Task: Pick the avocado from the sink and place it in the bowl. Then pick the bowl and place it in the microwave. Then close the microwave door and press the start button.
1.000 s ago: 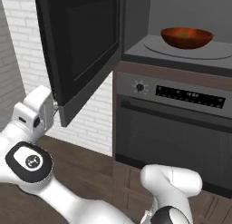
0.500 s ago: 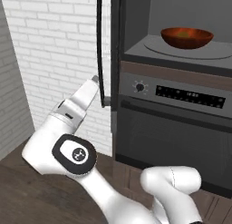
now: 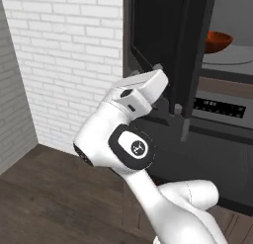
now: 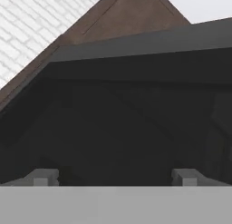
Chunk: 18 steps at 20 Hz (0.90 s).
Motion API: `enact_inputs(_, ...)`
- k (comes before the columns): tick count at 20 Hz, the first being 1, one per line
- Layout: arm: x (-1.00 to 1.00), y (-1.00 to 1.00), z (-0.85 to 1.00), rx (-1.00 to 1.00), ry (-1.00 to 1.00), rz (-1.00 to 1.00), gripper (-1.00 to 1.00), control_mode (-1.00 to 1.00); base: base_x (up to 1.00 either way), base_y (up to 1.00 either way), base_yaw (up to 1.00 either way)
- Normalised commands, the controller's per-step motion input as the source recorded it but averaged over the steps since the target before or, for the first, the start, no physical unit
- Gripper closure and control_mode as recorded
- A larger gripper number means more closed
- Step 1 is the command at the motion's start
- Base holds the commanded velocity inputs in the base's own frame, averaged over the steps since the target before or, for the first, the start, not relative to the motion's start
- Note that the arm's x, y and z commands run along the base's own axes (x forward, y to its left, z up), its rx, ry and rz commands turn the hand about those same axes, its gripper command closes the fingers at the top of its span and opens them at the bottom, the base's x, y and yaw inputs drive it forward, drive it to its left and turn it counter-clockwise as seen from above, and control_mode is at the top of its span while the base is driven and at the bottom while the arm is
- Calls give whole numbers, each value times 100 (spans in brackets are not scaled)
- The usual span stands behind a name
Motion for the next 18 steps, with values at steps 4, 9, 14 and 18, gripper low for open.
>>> enact_inputs(4, 0, -97, 32, 20, -11, 5, -100, -100, 0, 0, 0)
enact_inputs(9, 0, -96, 18, 18, -10, 6, -100, -100, 0, 0, 0)
enact_inputs(14, 3, -93, 9, 18, -8, 8, -100, -100, 0, 0, 0)
enact_inputs(18, 30, -69, 0, 15, -1, 10, -100, -100, 0, 0, 0)
